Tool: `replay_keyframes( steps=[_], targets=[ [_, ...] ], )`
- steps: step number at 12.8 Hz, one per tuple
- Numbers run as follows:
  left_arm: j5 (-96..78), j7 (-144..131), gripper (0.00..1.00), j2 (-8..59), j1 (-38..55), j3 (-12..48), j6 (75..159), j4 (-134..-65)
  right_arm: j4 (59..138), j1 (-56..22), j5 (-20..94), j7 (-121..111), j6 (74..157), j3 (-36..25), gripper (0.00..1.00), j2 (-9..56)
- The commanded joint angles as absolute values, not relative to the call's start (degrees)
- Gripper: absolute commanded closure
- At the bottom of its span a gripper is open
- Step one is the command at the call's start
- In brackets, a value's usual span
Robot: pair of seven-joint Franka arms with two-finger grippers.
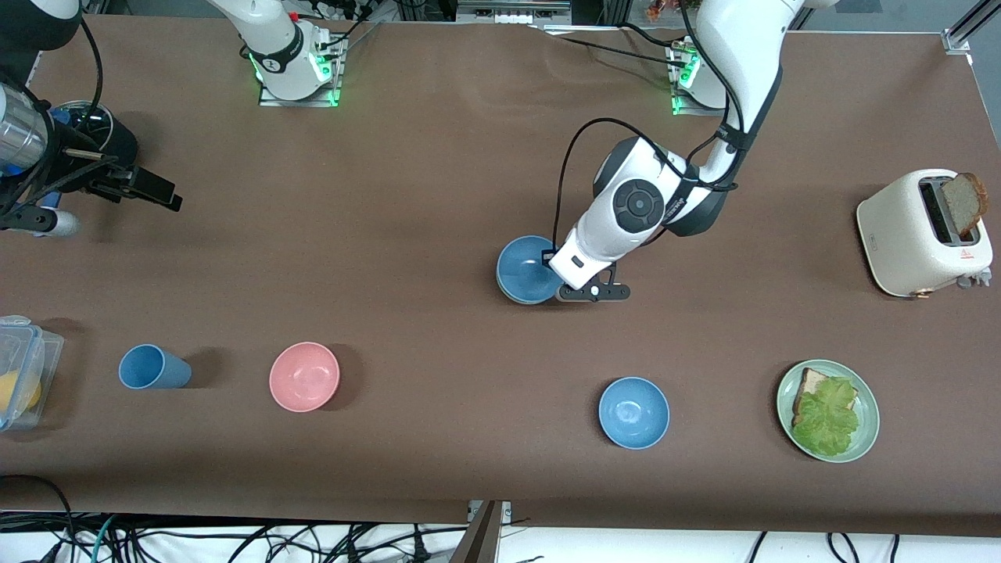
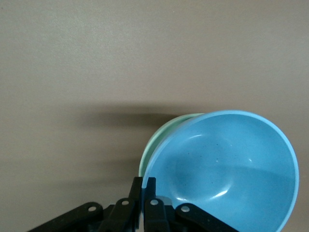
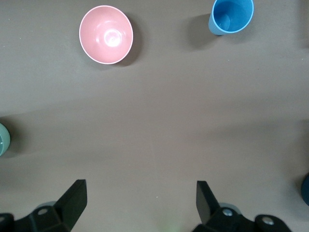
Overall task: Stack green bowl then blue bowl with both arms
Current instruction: 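Lower the blue bowl into the green bowl and open the left gripper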
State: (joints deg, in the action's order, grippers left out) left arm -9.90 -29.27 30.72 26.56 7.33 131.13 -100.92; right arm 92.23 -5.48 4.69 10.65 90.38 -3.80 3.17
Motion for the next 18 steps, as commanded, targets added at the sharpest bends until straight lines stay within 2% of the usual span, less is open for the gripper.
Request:
replay_keyframes(
  steps=[1, 4, 9, 10, 13, 18],
  targets=[
    [-4.7, -33.8, 1.0, 32.1, 28.3, 6.5, 133.2, -100.3, 92.1, -5.0, 4.6, 9.8, 90.4, -3.8, 0.0, 2.7],
    [-4.5, -34.9, 1.0, 32.8, 29.0, 6.6, 133.5, -100.3, 92.0, -5.0, 4.6, 9.8, 90.4, -3.8, 0.0, 2.9],
    [-5.4, -35.0, 0.27, 30.9, 28.8, 6.5, 131.7, -99.7, 92.0, -5.0, 4.6, 9.8, 90.4, -3.8, 0.0, 3.0],
    [-5.4, -34.9, 0.0, 29.5, 28.6, 6.5, 129.0, -99.2, 92.0, -5.0, 4.6, 9.8, 90.3, -3.8, 0.0, 3.0],
    [-4.6, -34.3, 0.0, 25.0, 26.1, 6.5, 118.5, -93.7, 92.0, -5.0, 4.6, 9.8, 90.4, -3.8, 0.0, 3.0],
    [-5.1, -33.9, 0.0, 14.3, 14.8, 6.5, 111.1, -91.8, 92.0, -5.1, 4.1, 9.1, 90.4, -3.8, 0.0, 3.0]
  ],
)
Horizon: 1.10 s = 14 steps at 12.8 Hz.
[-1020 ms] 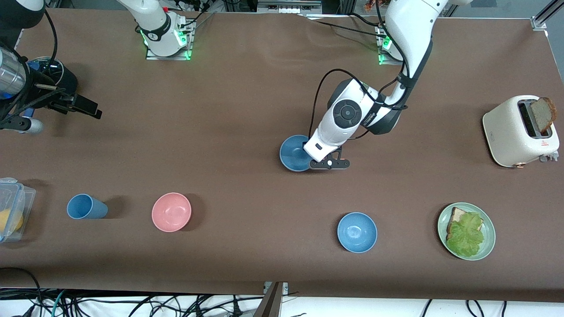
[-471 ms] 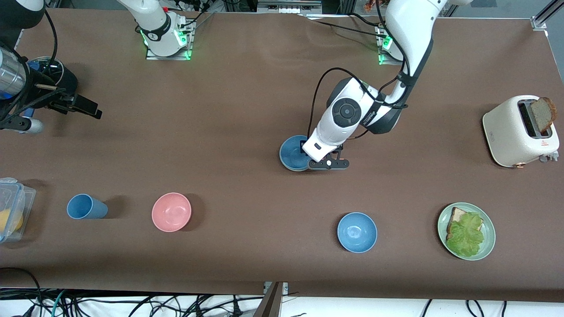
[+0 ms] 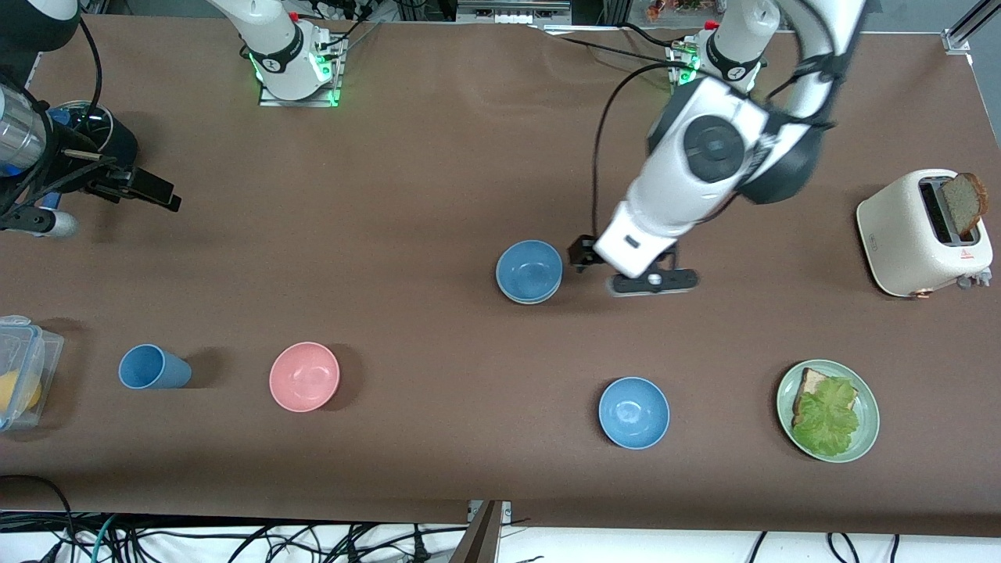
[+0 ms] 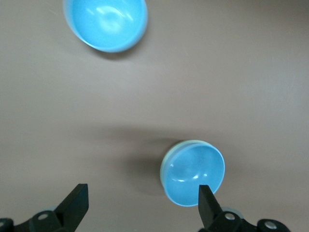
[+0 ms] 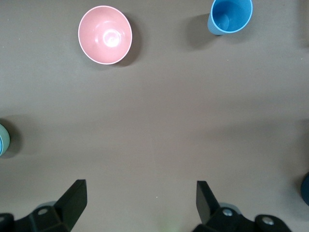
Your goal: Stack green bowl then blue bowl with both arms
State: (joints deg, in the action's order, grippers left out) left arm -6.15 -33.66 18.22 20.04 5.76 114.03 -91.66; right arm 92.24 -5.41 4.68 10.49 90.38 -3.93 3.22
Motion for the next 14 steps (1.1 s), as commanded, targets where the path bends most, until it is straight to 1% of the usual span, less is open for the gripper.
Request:
replay_keyframes(
  steps=[1, 2, 4, 6, 8, 10, 14],
  targets=[
    [-5.2, -33.5, 0.0, 12.2, 11.5, 6.6, 110.0, -91.7, 92.0, -5.1, 4.1, 8.7, 90.6, -3.7, 0.0, 3.0],
    [-5.1, -32.0, 0.0, 10.7, 8.8, 6.6, 107.6, -90.9, 92.0, -5.1, 4.0, 8.6, 90.7, -3.7, 0.0, 2.9],
    [-4.5, -23.6, 0.0, 9.6, 4.3, 6.5, 101.0, -88.3, 92.0, -5.4, 2.5, 8.4, 90.7, -3.5, 0.0, 2.8],
    [-4.4, -16.5, 0.0, 8.4, -0.4, 6.5, 96.1, -87.8, 92.0, -5.5, 1.8, 6.3, 90.9, -3.4, 0.0, 2.8],
    [-4.4, -8.7, 0.0, 8.2, -5.2, 6.6, 94.3, -87.8, 92.1, -5.7, 1.8, 5.8, 91.1, -3.4, 0.0, 2.8],
    [-4.4, -1.7, 0.0, 8.2, -7.4, 6.5, 94.0, -87.8, 92.0, -5.7, 1.8, 5.8, 91.1, -3.4, 0.0, 2.8],
    [-4.4, -1.8, 0.0, 8.6, -7.5, 6.5, 92.9, -87.5, 92.0, -5.7, 1.9, 5.8, 91.2, -3.4, 0.0, 2.8]
  ],
)
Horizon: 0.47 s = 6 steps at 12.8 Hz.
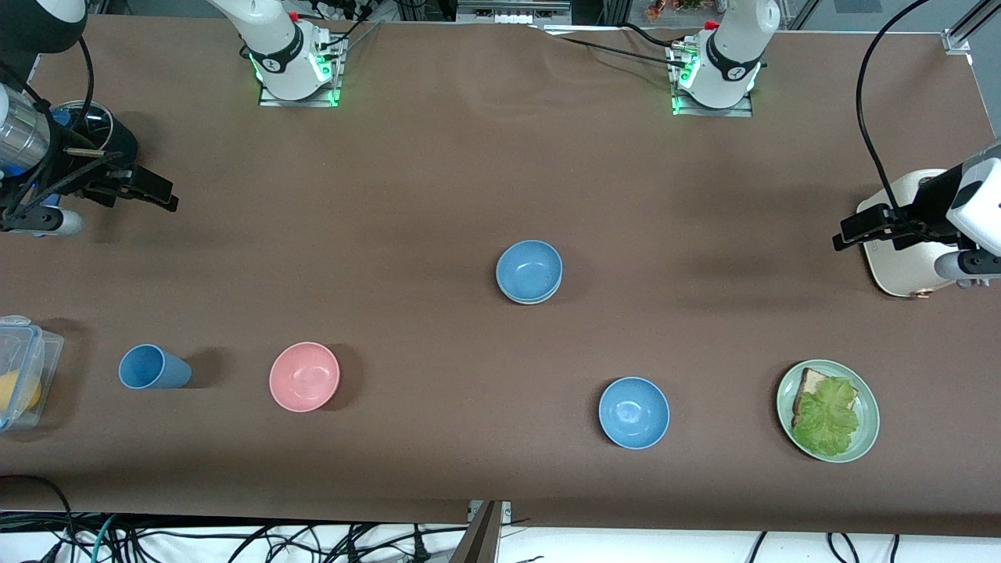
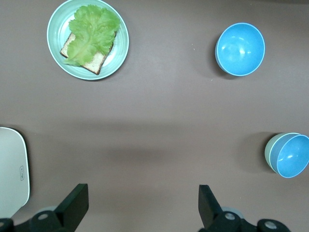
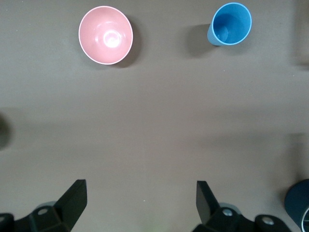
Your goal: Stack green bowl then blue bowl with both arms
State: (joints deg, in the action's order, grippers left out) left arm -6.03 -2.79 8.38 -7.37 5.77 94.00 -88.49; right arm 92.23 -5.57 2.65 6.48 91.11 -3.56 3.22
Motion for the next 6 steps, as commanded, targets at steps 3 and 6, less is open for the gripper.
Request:
replay_keyframes(
  steps=[3, 6],
  targets=[
    [-4.1, -1.9, 0.0, 8.8, -7.1, 6.9, 92.7, -86.8, 91.9, -5.8, 1.9, 5.9, 91.6, -3.3, 0.0, 2.8],
    [1.1, -1.4, 0.0, 8.8, -6.8, 6.9, 92.7, -86.7, 91.9, -5.8, 2.6, 6.7, 91.5, -3.3, 0.0, 2.6]
  ],
)
